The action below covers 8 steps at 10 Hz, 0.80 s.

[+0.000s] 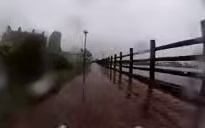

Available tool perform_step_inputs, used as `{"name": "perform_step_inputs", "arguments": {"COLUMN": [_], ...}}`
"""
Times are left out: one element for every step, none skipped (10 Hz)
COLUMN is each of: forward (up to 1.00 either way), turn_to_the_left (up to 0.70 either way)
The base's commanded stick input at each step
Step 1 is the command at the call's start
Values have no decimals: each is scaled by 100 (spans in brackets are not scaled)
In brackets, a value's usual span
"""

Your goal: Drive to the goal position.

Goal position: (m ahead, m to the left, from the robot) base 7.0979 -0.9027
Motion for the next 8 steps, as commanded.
{"name": "perform_step_inputs", "arguments": {"forward": [100, 100, 100, 100, 100, 100, 100, 100], "turn_to_the_left": [0, 0, 0, 0, 0, 0, 0, 0]}}
